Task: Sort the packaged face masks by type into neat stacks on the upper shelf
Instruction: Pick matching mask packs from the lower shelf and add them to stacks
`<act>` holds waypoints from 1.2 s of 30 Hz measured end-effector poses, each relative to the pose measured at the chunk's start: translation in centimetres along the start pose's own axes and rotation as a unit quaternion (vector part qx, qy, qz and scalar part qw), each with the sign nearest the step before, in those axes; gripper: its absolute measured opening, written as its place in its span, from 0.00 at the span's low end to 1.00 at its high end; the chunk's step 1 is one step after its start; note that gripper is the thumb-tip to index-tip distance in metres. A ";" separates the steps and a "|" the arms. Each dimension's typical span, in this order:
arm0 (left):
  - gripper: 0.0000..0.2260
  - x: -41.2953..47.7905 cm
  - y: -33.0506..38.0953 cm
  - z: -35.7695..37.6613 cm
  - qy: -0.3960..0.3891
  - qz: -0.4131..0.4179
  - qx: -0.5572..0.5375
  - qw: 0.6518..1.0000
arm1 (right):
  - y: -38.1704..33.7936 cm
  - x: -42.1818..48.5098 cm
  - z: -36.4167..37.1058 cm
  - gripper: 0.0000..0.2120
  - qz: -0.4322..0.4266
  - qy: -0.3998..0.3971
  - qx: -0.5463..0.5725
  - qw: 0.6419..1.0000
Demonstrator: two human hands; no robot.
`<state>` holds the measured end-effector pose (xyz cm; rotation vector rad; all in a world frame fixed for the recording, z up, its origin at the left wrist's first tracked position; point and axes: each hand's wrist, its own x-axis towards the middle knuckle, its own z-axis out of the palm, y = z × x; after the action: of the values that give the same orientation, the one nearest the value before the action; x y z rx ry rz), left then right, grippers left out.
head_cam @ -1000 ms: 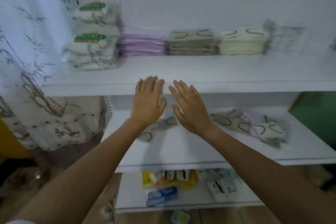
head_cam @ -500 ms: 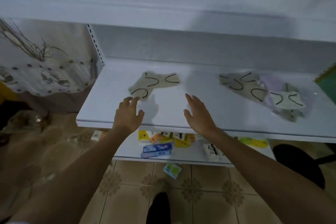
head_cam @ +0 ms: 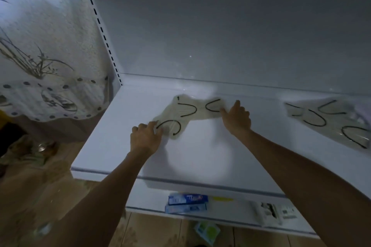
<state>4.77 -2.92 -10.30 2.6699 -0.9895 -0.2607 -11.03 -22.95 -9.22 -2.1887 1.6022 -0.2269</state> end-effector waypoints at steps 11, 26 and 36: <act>0.20 3.6 -0.6 -1.6 -0.060 -0.204 -0.486 0.848 | -5.8 2.1 4.4 0.18 -0.211 -0.114 0.025 0.970; 0.14 -0.8 1.4 0.3 -0.044 -0.221 -0.144 0.964 | -5.4 1.7 -0.2 0.09 -0.029 -0.313 0.179 0.932; 0.38 -8.7 12.2 2.7 -0.071 -0.229 -0.356 0.903 | 11.1 -5.8 -10.9 0.18 0.026 -0.232 0.314 0.920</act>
<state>-9.88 -6.54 -8.32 2.1564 -0.1898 -0.7588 -26.63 -22.79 -3.49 -1.5516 1.1162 -0.1602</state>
